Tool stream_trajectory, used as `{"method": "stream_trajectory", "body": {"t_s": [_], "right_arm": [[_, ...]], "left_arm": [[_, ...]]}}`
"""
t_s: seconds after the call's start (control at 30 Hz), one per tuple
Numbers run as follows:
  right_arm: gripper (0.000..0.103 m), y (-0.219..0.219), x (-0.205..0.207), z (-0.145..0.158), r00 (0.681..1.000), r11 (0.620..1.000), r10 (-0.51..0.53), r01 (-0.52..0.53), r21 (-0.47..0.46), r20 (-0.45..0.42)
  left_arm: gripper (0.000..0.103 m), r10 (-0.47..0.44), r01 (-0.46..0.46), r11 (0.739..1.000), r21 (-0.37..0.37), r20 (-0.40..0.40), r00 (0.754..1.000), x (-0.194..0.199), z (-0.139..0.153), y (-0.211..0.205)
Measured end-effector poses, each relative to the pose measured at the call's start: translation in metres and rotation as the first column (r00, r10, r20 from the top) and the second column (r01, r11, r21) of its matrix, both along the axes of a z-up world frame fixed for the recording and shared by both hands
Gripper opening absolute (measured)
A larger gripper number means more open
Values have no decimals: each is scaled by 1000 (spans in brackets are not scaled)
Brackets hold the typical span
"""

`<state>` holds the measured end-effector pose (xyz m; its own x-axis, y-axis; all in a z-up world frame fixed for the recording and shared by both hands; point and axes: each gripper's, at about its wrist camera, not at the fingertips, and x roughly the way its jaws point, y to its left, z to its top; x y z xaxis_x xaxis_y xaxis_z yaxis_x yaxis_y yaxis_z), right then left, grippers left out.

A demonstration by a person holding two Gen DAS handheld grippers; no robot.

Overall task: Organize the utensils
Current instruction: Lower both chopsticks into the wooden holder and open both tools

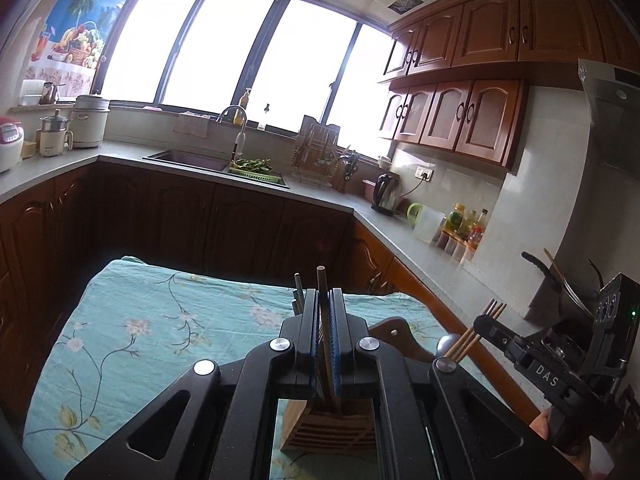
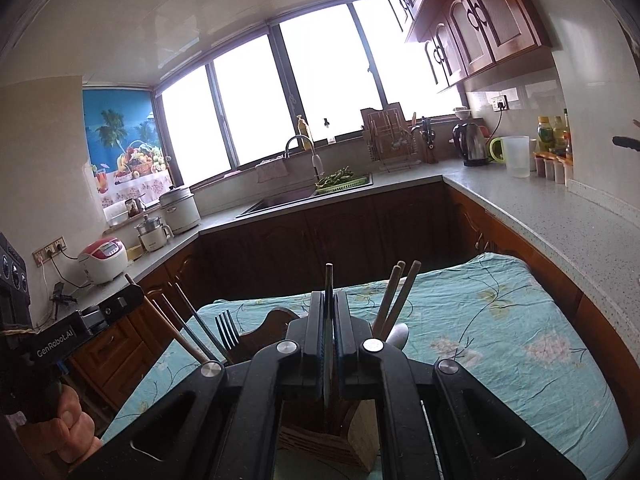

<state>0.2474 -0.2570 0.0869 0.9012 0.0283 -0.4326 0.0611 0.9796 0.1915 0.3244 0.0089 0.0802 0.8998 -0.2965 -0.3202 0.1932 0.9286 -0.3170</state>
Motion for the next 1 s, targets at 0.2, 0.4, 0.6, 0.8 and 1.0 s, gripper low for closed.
{"method": "stream_trajectory", "body": {"t_s": [0.2,0.4,0.6,0.8,1.0], "right_arm": [[4,-4,0,-1,1000,1000,-7,7,-2,-9],[5,-8,2,-1,1000,1000,-16,16,5,-17],[5,-9,2,-1,1000,1000,-17,17,0,-21],[5,-14,3,-3,999,999,-26,26,21,-28],[9,-14,2,-2,999,999,-17,18,34,-36]], "left_arm": [[3,6,-6,1000,20,-9,1000,7,2,-3],[3,0,0,1000,19,-8,1000,6,4,2],[4,-1,1,1000,25,-16,1000,-2,-3,8],[4,1,0,1000,22,-20,1000,-2,-4,10],[4,7,-7,1000,14,-30,1000,-4,-2,11]]}}
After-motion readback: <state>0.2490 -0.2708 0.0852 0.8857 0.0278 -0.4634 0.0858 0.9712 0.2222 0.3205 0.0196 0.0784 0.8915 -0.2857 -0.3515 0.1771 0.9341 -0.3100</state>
